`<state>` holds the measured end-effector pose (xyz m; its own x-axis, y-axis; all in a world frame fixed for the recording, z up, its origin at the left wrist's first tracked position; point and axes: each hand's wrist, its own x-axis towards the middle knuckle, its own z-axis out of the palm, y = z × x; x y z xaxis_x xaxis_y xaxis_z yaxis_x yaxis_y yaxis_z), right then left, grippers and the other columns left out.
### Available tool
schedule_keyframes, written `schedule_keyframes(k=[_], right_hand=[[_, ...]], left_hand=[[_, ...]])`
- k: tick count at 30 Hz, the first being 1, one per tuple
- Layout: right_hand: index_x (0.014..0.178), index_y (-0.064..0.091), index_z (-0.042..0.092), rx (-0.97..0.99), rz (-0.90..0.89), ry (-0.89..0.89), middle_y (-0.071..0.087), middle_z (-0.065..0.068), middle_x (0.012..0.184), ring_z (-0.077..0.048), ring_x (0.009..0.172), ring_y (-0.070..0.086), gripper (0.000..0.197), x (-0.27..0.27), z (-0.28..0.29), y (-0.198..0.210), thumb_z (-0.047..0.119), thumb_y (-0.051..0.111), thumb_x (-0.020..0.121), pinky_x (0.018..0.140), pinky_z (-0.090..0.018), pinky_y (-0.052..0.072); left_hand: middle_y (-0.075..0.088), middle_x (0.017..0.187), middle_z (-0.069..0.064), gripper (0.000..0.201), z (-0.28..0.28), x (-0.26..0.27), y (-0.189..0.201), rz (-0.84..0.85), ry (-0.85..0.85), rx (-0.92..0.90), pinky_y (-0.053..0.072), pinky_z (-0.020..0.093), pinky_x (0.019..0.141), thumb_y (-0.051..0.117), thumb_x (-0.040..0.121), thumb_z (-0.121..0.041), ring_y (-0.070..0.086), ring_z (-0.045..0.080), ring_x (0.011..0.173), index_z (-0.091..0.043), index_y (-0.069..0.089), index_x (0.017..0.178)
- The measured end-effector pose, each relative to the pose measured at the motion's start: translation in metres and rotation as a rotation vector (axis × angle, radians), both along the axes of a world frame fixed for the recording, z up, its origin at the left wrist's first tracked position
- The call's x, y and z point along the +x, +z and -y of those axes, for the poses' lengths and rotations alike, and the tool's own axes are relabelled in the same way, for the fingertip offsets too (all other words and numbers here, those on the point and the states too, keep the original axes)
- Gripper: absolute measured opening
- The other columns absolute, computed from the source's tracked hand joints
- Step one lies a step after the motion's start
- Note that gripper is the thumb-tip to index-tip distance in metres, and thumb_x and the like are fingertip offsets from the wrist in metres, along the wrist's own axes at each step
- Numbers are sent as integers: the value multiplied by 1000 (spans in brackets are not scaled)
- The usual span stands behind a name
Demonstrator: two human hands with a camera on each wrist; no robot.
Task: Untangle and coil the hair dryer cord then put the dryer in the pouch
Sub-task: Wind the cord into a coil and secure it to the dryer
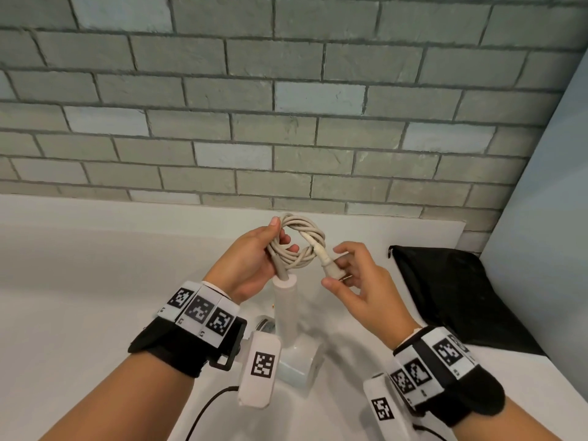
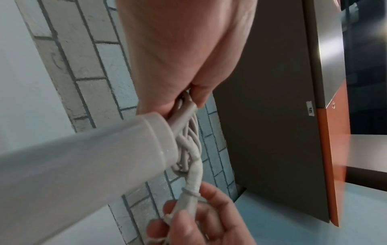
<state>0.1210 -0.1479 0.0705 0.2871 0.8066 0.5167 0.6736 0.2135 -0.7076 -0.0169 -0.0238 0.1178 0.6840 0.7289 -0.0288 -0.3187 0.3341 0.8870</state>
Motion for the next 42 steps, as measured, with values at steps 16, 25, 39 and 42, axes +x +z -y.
schedule_keyframes(k=[16,25,39,42], right_hand=[[120,44,30,-292,-369,181,55,2,109,-19,102,59,60,-2,-5,-20,18,76,70,90,-34,52],[114,40,49,-479,-272,362,56,1,127,-13,119,51,44,-38,-24,-52,36,62,78,107,-41,38],[114,61,23,-408,620,-134,60,-8,96,-29,92,54,50,31,-19,-55,16,75,67,75,-35,33],[101,67,25,-481,752,-67,63,-4,82,-29,80,60,51,32,-18,-71,12,81,54,66,-33,34]], left_hand=[[58,66,2,27,2,-3,12,-92,-66,132,51,27,74,41,95,-23,60,13,70,-7,52,77],[57,68,5,27,4,-16,15,-12,-96,1,56,30,66,39,95,-22,63,14,57,-6,55,80],[62,91,17,26,-22,-39,-42,-429,-139,-12,58,24,65,38,95,-9,61,24,85,6,56,86],[62,82,17,26,-19,-35,-66,-544,-235,-96,59,24,55,38,95,-7,66,24,71,8,56,83]])
